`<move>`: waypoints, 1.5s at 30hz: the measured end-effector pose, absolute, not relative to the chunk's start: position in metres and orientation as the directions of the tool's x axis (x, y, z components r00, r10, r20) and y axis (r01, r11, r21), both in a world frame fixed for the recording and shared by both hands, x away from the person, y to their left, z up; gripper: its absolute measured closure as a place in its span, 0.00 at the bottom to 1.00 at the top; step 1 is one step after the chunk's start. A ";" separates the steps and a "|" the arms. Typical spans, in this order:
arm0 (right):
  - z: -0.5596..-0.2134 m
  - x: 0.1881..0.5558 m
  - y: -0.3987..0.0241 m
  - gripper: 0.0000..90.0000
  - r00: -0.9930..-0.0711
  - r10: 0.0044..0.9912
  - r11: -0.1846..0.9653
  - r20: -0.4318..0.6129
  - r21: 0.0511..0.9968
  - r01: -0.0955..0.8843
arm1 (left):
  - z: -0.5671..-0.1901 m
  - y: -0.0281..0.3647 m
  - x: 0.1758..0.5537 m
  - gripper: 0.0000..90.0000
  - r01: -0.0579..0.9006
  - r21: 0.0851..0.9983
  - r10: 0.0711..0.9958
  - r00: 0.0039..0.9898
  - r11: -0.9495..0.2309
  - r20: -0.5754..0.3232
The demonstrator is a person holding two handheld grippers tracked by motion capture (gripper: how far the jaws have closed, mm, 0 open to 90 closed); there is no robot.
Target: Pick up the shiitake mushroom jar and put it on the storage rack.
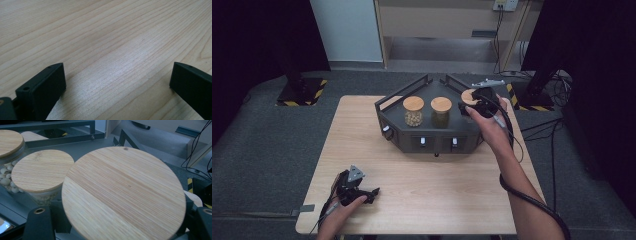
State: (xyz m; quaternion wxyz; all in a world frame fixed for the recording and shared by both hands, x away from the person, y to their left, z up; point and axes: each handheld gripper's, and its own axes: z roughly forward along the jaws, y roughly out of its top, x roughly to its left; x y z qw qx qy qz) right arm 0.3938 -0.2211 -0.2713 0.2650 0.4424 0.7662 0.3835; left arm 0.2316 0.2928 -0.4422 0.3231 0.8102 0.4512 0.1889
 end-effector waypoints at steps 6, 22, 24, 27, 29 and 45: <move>-0.274 0.396 -0.219 0.29 -0.466 0.883 0.312 -0.063 0.819 0.481 | -0.442 0.293 0.232 0.00 0.609 0.694 0.853 0.521 -0.384 0.014; -0.282 0.398 -0.221 0.29 -0.458 0.888 0.299 -0.051 0.819 0.489 | -0.442 0.293 0.231 0.00 0.610 0.694 0.854 0.521 -0.383 0.014; -0.283 0.398 -0.221 0.29 -0.457 0.888 0.297 -0.048 0.818 0.493 | -0.442 0.293 0.231 0.00 0.610 0.694 0.854 0.521 -0.383 0.014; -0.284 0.399 -0.221 0.29 -0.456 0.889 0.298 -0.048 0.816 0.495 | -0.442 0.293 0.231 0.00 0.610 0.694 0.854 0.521 -0.383 0.014; -0.285 0.399 -0.222 0.29 -0.453 0.890 0.294 -0.046 0.817 0.496 | -0.442 0.293 0.231 0.00 0.610 0.694 0.854 0.521 -0.383 0.014; -0.293 0.402 -0.224 0.29 -0.444 0.896 0.276 -0.025 0.814 0.512 | -0.442 0.293 0.231 0.00 0.610 0.694 0.854 0.521 -0.383 0.014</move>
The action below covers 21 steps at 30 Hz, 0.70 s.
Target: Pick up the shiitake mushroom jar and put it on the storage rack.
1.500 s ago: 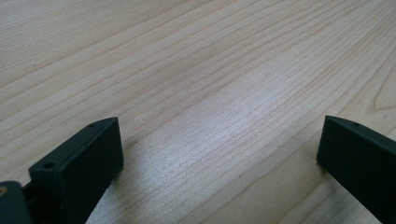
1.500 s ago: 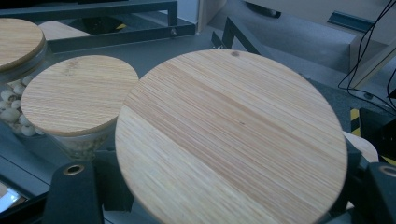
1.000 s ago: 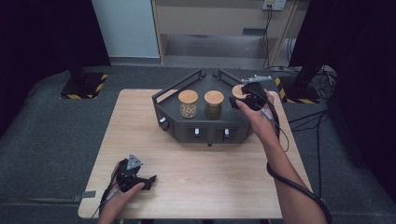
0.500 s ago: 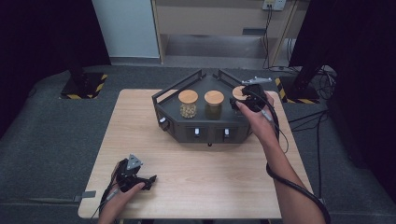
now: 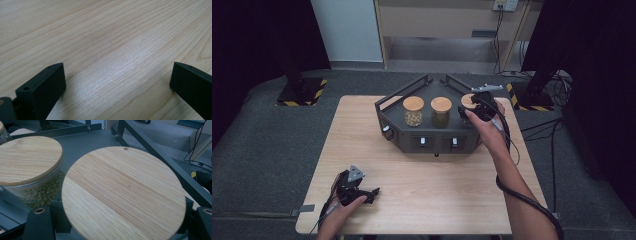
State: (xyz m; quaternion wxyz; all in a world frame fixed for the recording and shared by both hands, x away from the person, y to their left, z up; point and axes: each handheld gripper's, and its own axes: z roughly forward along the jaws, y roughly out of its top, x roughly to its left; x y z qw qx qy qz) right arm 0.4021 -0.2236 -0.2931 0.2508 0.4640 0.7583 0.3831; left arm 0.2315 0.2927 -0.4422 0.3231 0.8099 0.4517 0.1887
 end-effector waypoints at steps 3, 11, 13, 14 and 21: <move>-0.295 0.403 -0.224 0.29 -0.444 0.896 0.274 -0.022 0.814 0.513 | -0.442 0.293 0.232 0.00 0.610 0.694 0.853 0.521 -0.384 0.014; -0.297 0.403 -0.225 0.29 -0.443 0.896 0.268 -0.014 0.813 0.517 | -0.442 0.293 0.232 0.00 0.610 0.693 0.853 0.522 -0.385 0.015; -0.298 0.402 -0.226 0.29 -0.443 0.896 0.267 -0.013 0.814 0.516 | -0.442 0.293 0.232 0.00 0.610 0.693 0.853 0.522 -0.385 0.015; -0.298 0.403 -0.226 0.29 -0.443 0.896 0.266 -0.011 0.814 0.517 | -0.442 0.293 0.232 0.00 0.610 0.693 0.853 0.522 -0.385 0.015; -0.300 0.402 -0.228 0.29 -0.441 0.898 0.260 -0.005 0.814 0.520 | -0.442 0.293 0.232 0.00 0.610 0.693 0.853 0.522 -0.385 0.015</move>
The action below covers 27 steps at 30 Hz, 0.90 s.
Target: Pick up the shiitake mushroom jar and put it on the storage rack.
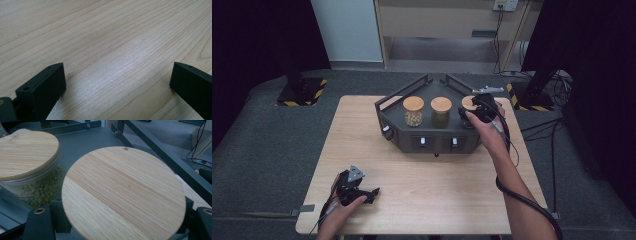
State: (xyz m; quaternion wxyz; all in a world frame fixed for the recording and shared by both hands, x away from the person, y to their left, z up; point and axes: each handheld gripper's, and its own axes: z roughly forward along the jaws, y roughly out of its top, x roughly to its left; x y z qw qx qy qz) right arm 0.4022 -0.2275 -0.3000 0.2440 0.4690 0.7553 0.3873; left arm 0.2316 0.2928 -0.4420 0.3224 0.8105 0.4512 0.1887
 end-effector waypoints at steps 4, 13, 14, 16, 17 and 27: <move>-0.301 0.403 -0.229 0.29 -0.440 0.898 0.258 -0.003 0.813 0.521 | -0.442 0.293 0.232 0.00 0.610 0.693 0.853 0.522 -0.385 0.015; -0.305 0.404 -0.228 0.29 -0.441 0.897 0.254 0.007 0.810 0.528 | -0.442 0.293 0.232 0.00 0.610 0.693 0.853 0.522 -0.385 0.015; -0.306 0.404 -0.228 0.29 -0.442 0.897 0.253 0.008 0.810 0.529 | -0.442 0.293 0.232 0.00 0.610 0.693 0.853 0.522 -0.385 0.015; -0.308 0.404 -0.228 0.29 -0.442 0.897 0.253 0.009 0.808 0.531 | -0.442 0.293 0.232 0.00 0.610 0.693 0.853 0.522 -0.385 0.015; -0.308 0.404 -0.228 0.29 -0.441 0.897 0.251 0.012 0.808 0.533 | -0.442 0.293 0.232 0.00 0.610 0.693 0.853 0.522 -0.385 0.015; -0.313 0.404 -0.230 0.29 -0.436 0.899 0.233 0.029 0.813 0.533 | -0.442 0.293 0.232 0.00 0.610 0.693 0.853 0.522 -0.385 0.015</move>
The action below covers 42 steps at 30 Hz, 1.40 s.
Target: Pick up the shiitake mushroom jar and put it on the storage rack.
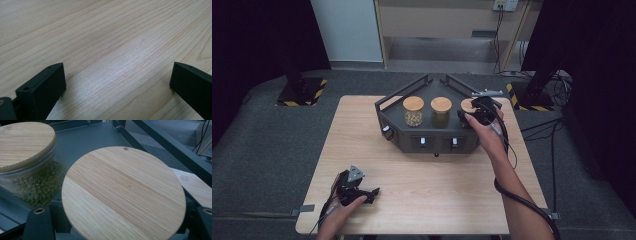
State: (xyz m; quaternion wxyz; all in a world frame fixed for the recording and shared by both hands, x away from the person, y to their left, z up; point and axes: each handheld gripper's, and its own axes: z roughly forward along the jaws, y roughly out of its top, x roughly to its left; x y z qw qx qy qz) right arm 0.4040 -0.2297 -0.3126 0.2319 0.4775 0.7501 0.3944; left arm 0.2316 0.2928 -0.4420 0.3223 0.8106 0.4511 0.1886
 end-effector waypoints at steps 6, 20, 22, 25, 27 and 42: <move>-0.315 0.403 -0.231 0.28 -0.435 0.900 0.225 0.034 0.818 0.529 | -0.442 0.293 0.232 0.00 0.610 0.693 0.853 0.522 -0.385 0.015; -0.320 0.397 -0.233 0.19 -0.439 0.898 0.222 0.024 0.838 0.499 | -0.442 0.293 0.232 0.00 0.610 0.693 0.853 0.522 -0.385 0.015; -0.320 0.395 -0.233 0.16 -0.446 0.895 0.229 0.016 0.841 0.490 | -0.442 0.293 0.232 0.00 0.610 0.693 0.853 0.522 -0.385 0.015; -0.319 0.390 -0.234 0.11 -0.444 0.896 0.222 0.018 0.848 0.482 | -0.442 0.293 0.232 0.00 0.610 0.693 0.853 0.522 -0.386 0.015; -0.318 0.387 -0.236 0.08 -0.445 0.896 0.223 0.011 0.854 0.471 | -0.442 0.293 0.232 0.00 0.610 0.693 0.853 0.522 -0.386 0.015; -0.307 0.355 -0.261 0.02 -0.468 0.884 0.217 0.005 0.881 0.419 | -0.442 0.293 0.232 0.00 0.610 0.693 0.853 0.522 -0.386 0.015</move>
